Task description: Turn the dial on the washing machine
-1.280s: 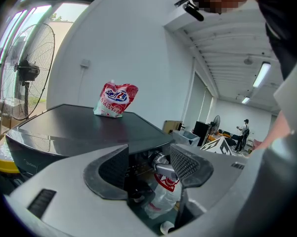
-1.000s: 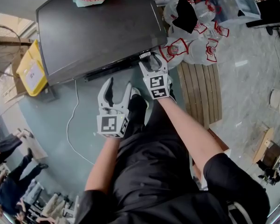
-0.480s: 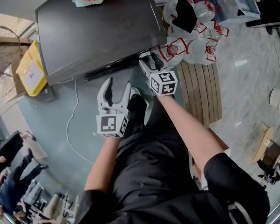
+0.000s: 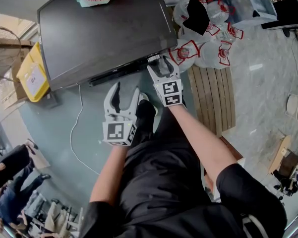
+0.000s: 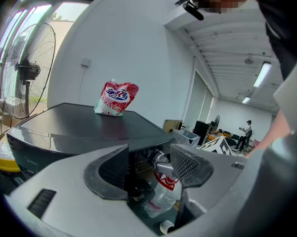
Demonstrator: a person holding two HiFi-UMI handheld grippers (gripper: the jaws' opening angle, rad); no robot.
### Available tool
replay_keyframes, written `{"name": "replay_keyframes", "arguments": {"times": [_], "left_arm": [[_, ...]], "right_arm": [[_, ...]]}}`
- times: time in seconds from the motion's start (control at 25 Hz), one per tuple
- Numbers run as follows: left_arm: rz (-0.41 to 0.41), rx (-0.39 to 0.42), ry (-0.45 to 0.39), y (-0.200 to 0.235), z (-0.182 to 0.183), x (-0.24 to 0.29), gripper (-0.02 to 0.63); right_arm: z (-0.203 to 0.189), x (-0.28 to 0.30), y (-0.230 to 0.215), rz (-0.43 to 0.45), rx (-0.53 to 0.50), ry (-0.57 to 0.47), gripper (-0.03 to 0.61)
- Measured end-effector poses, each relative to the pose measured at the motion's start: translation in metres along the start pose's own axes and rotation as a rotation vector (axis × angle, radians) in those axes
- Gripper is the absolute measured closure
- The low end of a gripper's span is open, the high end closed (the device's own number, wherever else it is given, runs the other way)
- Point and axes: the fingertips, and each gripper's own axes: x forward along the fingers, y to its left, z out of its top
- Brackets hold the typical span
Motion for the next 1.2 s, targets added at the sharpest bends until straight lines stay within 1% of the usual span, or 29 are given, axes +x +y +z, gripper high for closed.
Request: {"name": "replay_keyframes", "arguments": {"times": [0.12, 0.2, 0.24, 0.44, 0.68, 0.84, 0.92, 1.04, 1.2], "left_arm": [[0.002, 0.000, -0.001, 0.000, 0.000, -0.001, 0.373], [0.004, 0.002, 0.001, 0.001, 0.000, -0.002, 0.373], [0.005, 0.003, 0.000, 0.001, 0.000, -0.002, 0.373], [0.013, -0.004, -0.002, 0.003, 0.000, -0.004, 0.373], [0.010, -0.008, 0.005, 0.003, -0.003, -0.005, 0.373], [0.007, -0.010, 0.001, 0.002, -0.002, -0.003, 0.373], [0.005, -0.010, -0.001, 0.002, -0.002, -0.003, 0.373], [0.005, -0.005, -0.003, 0.003, -0.002, -0.004, 0.373], [0.003, -0.005, -0.004, 0.002, -0.001, -0.002, 0.373]], "right_arm": [[-0.002, 0.006, 0.004, -0.036, -0.089, 0.036, 0.322], [-0.003, 0.010, 0.005, -0.053, -0.107, 0.058, 0.324], [-0.003, 0.012, 0.004, -0.059, -0.096, 0.062, 0.322], [-0.002, 0.013, -0.001, -0.063, 0.035, 0.042, 0.324], [-0.002, 0.012, -0.003, -0.024, 0.123, 0.022, 0.324], [-0.001, 0.011, -0.005, 0.032, 0.301, -0.021, 0.324], [-0.002, 0.011, -0.006, 0.051, 0.344, -0.031, 0.324], [-0.002, 0.011, -0.006, 0.055, 0.323, -0.032, 0.324], [0.001, 0.011, -0.003, 0.033, 0.211, -0.023, 0.323]]}}
